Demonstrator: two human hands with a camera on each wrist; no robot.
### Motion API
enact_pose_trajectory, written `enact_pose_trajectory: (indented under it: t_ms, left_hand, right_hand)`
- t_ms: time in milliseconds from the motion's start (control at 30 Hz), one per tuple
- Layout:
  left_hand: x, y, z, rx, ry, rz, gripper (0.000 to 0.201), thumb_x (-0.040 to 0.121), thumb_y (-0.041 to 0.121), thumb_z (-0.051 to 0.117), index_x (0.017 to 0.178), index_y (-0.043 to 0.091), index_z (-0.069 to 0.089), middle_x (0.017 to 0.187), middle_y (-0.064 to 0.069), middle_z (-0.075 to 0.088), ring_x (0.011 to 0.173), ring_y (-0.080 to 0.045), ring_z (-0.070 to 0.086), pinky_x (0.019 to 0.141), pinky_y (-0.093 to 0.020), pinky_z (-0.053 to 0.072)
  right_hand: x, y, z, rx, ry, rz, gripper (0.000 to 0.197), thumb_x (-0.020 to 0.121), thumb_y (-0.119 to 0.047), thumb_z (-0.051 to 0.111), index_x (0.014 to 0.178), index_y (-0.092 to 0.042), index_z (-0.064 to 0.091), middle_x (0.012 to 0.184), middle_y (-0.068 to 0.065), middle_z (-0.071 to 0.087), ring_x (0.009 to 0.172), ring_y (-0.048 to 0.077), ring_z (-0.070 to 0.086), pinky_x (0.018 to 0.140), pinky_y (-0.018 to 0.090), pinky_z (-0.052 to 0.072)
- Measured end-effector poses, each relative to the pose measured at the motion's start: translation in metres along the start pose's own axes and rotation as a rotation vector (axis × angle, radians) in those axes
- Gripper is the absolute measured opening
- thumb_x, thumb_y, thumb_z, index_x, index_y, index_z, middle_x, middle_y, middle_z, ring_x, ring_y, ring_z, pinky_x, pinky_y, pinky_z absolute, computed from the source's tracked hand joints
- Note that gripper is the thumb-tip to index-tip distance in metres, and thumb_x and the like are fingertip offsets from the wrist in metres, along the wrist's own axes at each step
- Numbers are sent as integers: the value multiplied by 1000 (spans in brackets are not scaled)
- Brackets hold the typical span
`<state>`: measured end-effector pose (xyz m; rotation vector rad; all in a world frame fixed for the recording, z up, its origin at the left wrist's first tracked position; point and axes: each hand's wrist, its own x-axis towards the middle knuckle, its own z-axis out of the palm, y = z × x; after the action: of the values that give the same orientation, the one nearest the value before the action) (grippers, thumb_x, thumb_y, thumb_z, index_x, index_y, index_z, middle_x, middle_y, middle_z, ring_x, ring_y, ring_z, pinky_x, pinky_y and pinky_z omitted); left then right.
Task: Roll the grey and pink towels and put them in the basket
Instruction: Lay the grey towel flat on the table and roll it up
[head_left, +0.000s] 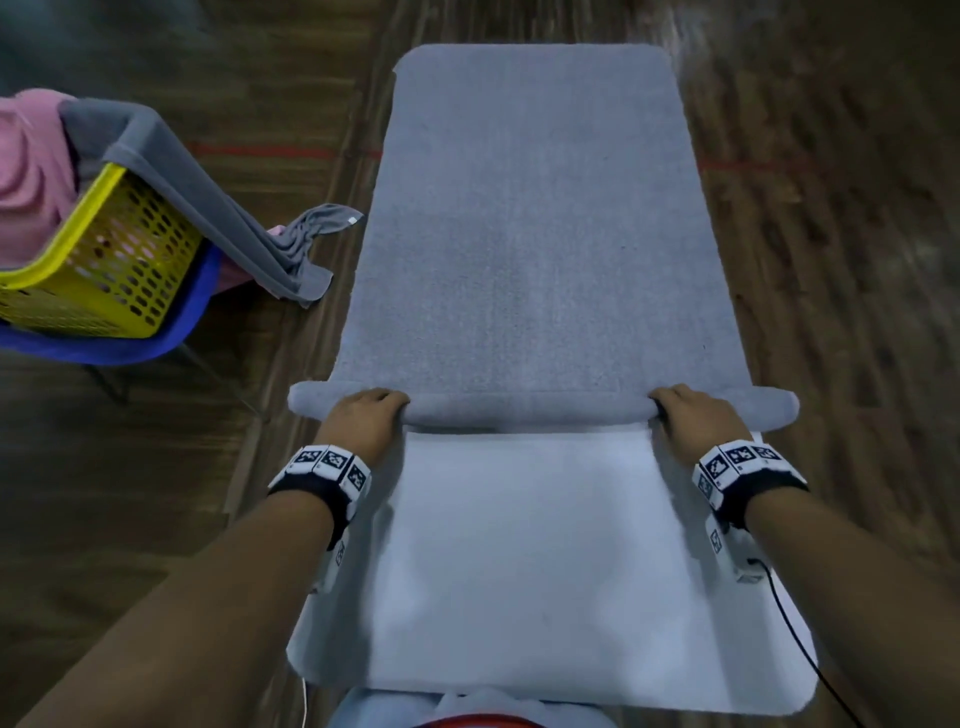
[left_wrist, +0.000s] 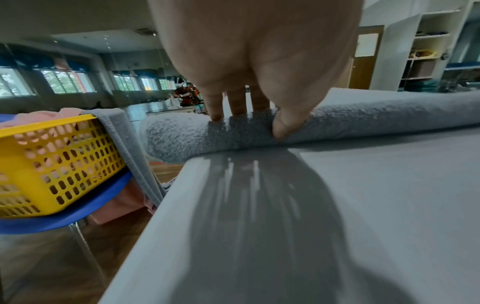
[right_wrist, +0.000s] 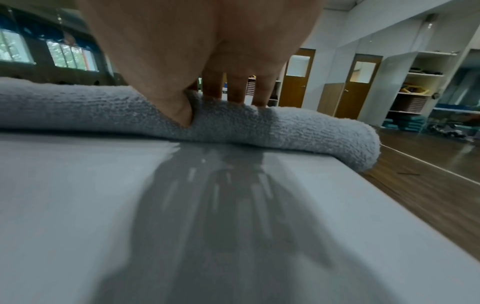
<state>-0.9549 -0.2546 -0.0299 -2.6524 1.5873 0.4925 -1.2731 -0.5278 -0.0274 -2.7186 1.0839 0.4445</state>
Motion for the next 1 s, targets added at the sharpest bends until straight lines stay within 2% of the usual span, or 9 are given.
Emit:
enact_pose_trajectory:
  t_ms: [133, 267, 367, 433, 567, 700, 800, 900, 1000]
  left_hand:
    - [13, -3, -17, 172, -112, -33, 22, 93, 37, 45, 109, 26, 56, 108, -3, 66, 104, -26, 53, 91, -40, 35]
    - [8, -1, -21, 145, -177, -83, 29, 91, 35, 42, 116, 26, 52, 109, -7, 66, 105, -27, 52, 93, -43, 30]
    - [-10, 6, -15, 202, 107, -25, 29, 89, 26, 55, 117, 19, 58, 110, -10, 64, 102, -32, 56, 86, -44, 37]
    - [-26, 16, -5, 196, 202, 49, 23, 86, 23, 56, 106, 16, 64, 103, -10, 66, 94, -33, 59, 82, -44, 42]
    - [-43, 35, 18, 115, 134, 22, 41, 83, 22, 65, 122, 14, 62, 125, -8, 63, 111, -31, 59, 94, -46, 42]
    - [-28, 40, 16, 78, 49, -116, 47, 97, 18, 41, 144, 24, 39, 148, 0, 43, 134, -23, 39, 108, -44, 27]
    - [-11, 44, 3, 100, -14, -197, 39, 96, 19, 37, 133, 29, 46, 136, 1, 54, 126, -25, 43, 104, -42, 29]
    - [-6, 47, -7, 193, -81, -205, 25, 93, 28, 43, 116, 30, 53, 115, 3, 64, 115, -26, 47, 100, -45, 29]
    - [-10, 49, -11, 172, -89, -206, 27, 91, 37, 42, 113, 28, 53, 107, 0, 67, 113, -26, 48, 101, -47, 28]
  right_hand:
    - [11, -6, -16, 31, -125, 77, 20, 92, -30, 47, 107, -19, 54, 108, 10, 64, 89, 30, 59, 73, 36, 45]
    - [7, -9, -20, 53, -267, 105, 17, 88, -38, 50, 96, -24, 54, 101, 10, 66, 81, 27, 58, 69, 32, 45]
    - [-5, -6, -10, -17, -32, 69, 32, 88, -33, 57, 118, -21, 54, 113, 12, 58, 94, 33, 58, 78, 38, 46]
    - [-15, -7, 0, -37, 166, 31, 31, 89, -27, 59, 118, -15, 58, 110, 15, 57, 92, 36, 57, 78, 42, 45]
    - [-37, -15, 22, -7, 246, -47, 30, 85, -35, 62, 106, -13, 64, 105, 10, 63, 92, 32, 59, 81, 42, 45]
    - [-38, -8, 24, -2, 173, -78, 40, 87, -30, 59, 124, -15, 57, 122, 7, 61, 112, 29, 55, 97, 42, 40]
    - [-26, -1, 14, -42, 106, -62, 37, 93, -24, 47, 130, -24, 51, 122, 3, 61, 111, 25, 55, 98, 38, 37]
    - [-16, 0, 4, -27, 53, -32, 24, 91, -29, 45, 114, -24, 49, 102, 2, 65, 93, 26, 60, 82, 36, 36]
    - [-10, -1, -5, -4, -21, 33, 21, 91, -31, 43, 109, -22, 49, 85, 3, 62, 78, 27, 57, 72, 34, 34]
